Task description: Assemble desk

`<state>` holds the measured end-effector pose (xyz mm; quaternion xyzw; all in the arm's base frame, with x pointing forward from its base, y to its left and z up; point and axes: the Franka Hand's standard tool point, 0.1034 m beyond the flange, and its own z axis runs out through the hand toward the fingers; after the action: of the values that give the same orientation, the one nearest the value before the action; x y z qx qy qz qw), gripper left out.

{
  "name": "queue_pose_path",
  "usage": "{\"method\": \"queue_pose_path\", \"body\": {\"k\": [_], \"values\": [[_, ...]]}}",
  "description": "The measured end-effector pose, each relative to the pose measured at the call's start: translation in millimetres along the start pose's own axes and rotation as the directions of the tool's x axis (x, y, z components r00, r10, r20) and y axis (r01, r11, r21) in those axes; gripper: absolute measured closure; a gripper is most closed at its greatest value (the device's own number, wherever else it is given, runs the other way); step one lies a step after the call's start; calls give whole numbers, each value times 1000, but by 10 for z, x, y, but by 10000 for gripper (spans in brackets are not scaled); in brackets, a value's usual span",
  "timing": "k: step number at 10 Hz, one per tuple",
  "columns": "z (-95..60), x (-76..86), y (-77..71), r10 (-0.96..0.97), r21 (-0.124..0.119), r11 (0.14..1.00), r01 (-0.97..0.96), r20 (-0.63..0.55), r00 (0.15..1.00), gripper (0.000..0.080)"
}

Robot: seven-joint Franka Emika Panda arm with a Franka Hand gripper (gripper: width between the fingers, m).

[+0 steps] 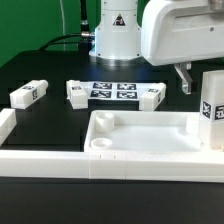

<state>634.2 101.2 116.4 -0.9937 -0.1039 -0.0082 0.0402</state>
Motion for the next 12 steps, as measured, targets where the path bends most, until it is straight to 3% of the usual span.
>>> {"method": "queue_pose_path", "body": {"k": [1, 3, 4, 5, 7, 10, 12], "values": [[4, -2, 3, -52, 0, 999, 52, 1, 999, 150], [4, -2, 3, -44, 2, 999, 44, 0, 999, 408], [4, -2, 8, -44, 1, 999, 44, 0, 999, 408], [4, -2, 9, -38, 2, 999, 38, 0, 999, 511], [4, -2, 9, -5, 2, 1000, 5, 0, 1000, 511], [5, -2, 6, 199, 6, 980, -199, 1, 980, 511], [9, -14, 29, 370, 33, 928, -370, 12, 929, 511]]}}
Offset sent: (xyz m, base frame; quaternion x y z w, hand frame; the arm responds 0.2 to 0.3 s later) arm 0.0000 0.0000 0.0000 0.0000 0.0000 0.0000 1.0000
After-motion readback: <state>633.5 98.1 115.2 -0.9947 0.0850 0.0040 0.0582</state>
